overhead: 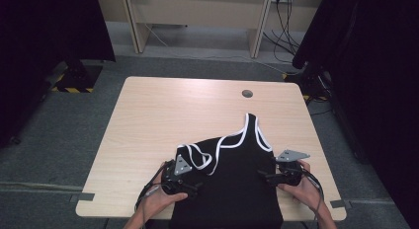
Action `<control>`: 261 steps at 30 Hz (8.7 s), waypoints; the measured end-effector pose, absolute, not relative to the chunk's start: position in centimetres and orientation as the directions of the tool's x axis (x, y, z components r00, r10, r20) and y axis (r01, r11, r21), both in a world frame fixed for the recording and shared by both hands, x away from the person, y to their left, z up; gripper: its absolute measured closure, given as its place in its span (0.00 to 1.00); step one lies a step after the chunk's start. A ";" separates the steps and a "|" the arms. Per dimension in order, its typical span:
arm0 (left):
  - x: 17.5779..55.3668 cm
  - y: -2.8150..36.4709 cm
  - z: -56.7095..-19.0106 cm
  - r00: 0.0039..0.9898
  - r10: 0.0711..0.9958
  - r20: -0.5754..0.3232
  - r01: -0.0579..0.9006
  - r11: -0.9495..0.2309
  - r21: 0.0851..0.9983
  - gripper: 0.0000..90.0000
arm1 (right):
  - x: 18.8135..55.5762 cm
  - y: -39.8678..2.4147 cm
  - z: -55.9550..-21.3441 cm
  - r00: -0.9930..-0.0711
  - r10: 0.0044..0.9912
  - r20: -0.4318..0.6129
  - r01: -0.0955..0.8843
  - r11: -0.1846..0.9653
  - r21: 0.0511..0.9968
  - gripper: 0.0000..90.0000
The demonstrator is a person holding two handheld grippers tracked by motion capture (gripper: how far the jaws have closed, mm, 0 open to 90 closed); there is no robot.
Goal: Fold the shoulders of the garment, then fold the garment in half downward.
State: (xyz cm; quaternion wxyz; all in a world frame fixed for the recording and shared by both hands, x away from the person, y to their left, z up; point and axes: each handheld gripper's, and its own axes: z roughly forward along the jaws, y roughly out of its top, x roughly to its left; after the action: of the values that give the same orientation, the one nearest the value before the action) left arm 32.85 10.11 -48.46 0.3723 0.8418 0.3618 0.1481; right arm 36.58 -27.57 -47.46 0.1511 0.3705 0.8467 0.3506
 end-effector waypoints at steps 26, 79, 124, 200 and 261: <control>32.9 10.1 -48.5 0.695 0.719 -0.017 0.501 -0.467 0.729 0.01 | 49.7 -25.3 -46.6 -0.577 0.814 0.065 0.604 0.372 0.705 0.26; 32.9 10.2 -48.5 0.690 0.724 -0.015 0.503 -0.464 0.729 0.01 | 44.0 -22.6 -43.4 -0.724 0.688 -0.039 0.383 0.449 0.807 0.39; 32.9 10.2 -48.5 0.687 0.726 -0.015 0.505 -0.463 0.728 0.01 | 36.1 -22.4 -44.0 -0.836 0.536 -0.120 0.248 0.563 0.789 0.64; 38.5 12.4 -46.7 0.650 0.758 -0.057 0.518 -0.387 0.763 0.03 | 41.5 -28.2 -46.1 -0.683 0.729 0.033 0.490 0.425 0.761 0.26; 47.2 11.8 -43.2 0.639 0.769 -0.015 0.489 -0.391 0.780 0.94 | 48.7 -24.0 -43.2 -0.775 0.631 -0.008 0.392 0.491 0.778 0.91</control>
State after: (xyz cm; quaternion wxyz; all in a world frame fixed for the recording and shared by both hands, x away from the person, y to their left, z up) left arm 47.19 11.77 -43.24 0.3944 0.8149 0.3858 0.1774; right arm 48.70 -23.97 -43.20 0.1477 0.3008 0.8506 0.4052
